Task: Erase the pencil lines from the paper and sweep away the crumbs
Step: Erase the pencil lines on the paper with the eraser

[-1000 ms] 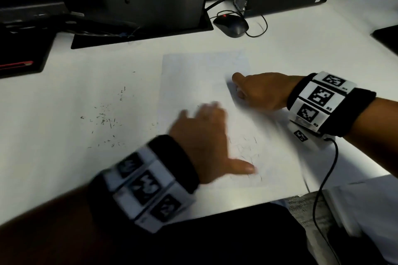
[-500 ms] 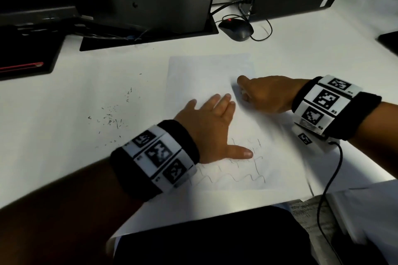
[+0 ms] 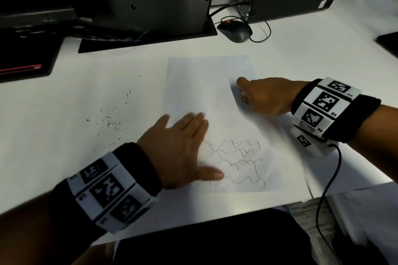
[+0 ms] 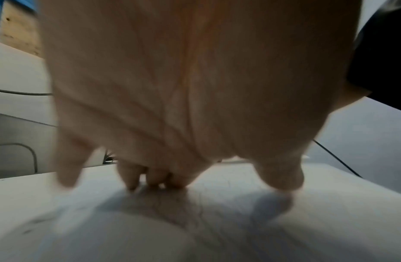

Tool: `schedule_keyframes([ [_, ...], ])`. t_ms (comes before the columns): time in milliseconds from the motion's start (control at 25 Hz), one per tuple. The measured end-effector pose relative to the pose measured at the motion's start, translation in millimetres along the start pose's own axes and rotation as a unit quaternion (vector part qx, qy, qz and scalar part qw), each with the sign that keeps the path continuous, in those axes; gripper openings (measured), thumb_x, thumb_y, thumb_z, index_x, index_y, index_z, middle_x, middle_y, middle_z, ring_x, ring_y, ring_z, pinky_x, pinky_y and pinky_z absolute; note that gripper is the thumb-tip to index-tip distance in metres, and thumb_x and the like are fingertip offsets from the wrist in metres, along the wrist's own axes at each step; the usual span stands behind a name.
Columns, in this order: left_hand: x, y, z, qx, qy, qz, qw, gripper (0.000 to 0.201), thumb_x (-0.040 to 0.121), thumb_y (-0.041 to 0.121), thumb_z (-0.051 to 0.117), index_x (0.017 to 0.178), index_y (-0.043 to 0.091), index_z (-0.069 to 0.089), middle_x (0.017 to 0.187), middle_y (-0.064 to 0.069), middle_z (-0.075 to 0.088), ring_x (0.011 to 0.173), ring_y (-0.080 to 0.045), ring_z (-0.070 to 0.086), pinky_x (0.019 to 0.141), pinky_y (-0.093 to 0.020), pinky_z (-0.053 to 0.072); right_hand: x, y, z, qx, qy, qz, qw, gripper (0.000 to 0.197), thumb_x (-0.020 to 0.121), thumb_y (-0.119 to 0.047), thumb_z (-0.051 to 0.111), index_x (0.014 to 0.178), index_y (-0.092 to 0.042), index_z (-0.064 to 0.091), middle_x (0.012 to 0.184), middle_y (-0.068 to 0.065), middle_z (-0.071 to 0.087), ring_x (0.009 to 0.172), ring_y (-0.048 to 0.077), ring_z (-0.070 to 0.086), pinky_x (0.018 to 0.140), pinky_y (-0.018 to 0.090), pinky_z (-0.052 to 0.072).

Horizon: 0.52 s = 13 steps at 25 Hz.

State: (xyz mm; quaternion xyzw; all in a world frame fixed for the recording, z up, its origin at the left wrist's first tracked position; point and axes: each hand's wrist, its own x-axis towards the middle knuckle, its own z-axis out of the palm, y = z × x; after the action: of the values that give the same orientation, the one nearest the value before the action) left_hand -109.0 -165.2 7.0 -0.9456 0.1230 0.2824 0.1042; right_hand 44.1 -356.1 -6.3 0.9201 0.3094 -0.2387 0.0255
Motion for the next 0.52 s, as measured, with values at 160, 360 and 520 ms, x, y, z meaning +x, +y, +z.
schedule_keyframes([
  [160, -12, -45, 12, 0.055, -0.029, -0.068, 0.996, 0.126, 0.062, 0.093, 0.002, 0.156, 0.008, -0.005, 0.166, -0.009, -0.007, 0.153, -0.021, 0.004, 0.121, -0.047, 0.018, 0, 4, 4, 0.009, 0.010, -0.007, 1.000, 0.011, 0.093, -0.019, 0.040, 0.092, -0.017, 0.029, 0.078, -0.003, 0.051, 0.063, 0.020, 0.044, 0.065, 0.034, 0.041],
  [360, 2, -57, 19, -0.017, -0.026, -0.013, 0.999, 0.125, 0.060, 0.095, 0.019, 0.153, 0.023, -0.024, 0.160, 0.003, -0.031, 0.150, -0.016, -0.020, 0.123, -0.048, 0.005, -8, 3, -14, 0.013, 0.015, 0.000, 1.000, 0.014, 0.093, -0.024, 0.047, 0.081, -0.024, 0.040, 0.074, -0.005, 0.050, 0.071, 0.022, 0.045, 0.067, 0.037, 0.040],
  [520, 18, -45, 21, -0.065, 0.011, 0.001, 0.998, 0.129, 0.064, 0.095, 0.032, 0.155, 0.019, -0.019, 0.162, 0.004, -0.027, 0.150, -0.010, -0.019, 0.123, -0.047, 0.003, -16, -37, -18, 0.030, 0.115, -0.134, 0.984, 0.010, 0.085, -0.028, 0.062, 0.093, -0.024, 0.066, 0.085, -0.008, 0.063, 0.079, 0.018, 0.056, 0.072, 0.032, 0.047],
])
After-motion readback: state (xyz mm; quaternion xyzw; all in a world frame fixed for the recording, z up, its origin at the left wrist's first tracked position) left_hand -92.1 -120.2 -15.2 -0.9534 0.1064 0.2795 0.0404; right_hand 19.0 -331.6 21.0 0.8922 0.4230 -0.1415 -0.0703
